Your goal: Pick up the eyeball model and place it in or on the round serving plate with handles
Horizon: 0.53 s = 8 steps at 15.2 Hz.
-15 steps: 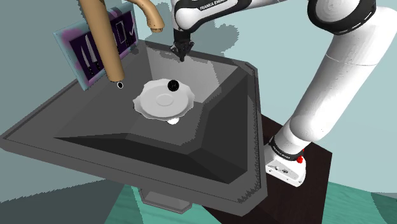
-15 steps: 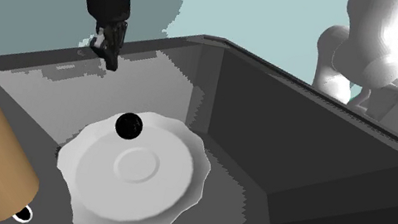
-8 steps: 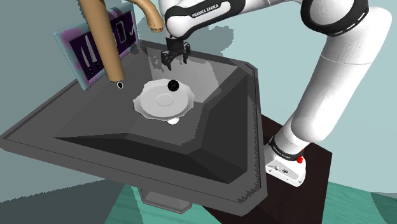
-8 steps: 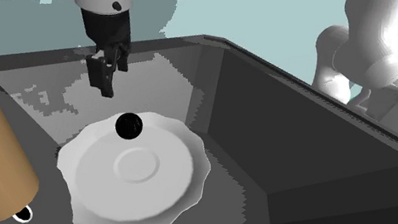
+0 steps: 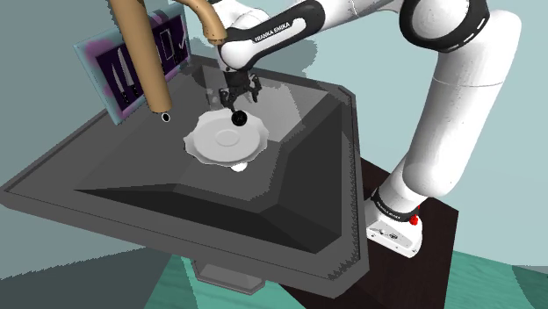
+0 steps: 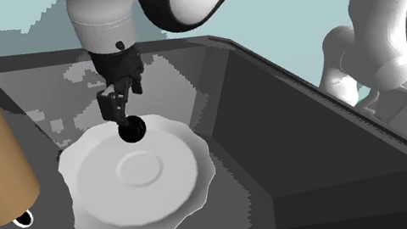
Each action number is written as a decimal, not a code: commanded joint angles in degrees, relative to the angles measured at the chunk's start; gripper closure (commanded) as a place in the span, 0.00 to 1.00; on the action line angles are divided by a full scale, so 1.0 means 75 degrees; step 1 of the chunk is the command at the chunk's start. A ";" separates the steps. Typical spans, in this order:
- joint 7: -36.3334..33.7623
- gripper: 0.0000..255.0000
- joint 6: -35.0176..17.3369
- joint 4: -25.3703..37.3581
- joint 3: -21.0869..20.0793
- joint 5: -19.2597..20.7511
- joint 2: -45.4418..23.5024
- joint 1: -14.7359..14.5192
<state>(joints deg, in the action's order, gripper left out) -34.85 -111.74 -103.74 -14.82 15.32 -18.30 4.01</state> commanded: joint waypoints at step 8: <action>-0.0147 0.00 -0.0556 -0.0423 -0.0156 0.0107 -0.0253 -0.0257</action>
<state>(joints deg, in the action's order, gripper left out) -36.11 -117.20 -106.43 -15.99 16.11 -20.52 2.10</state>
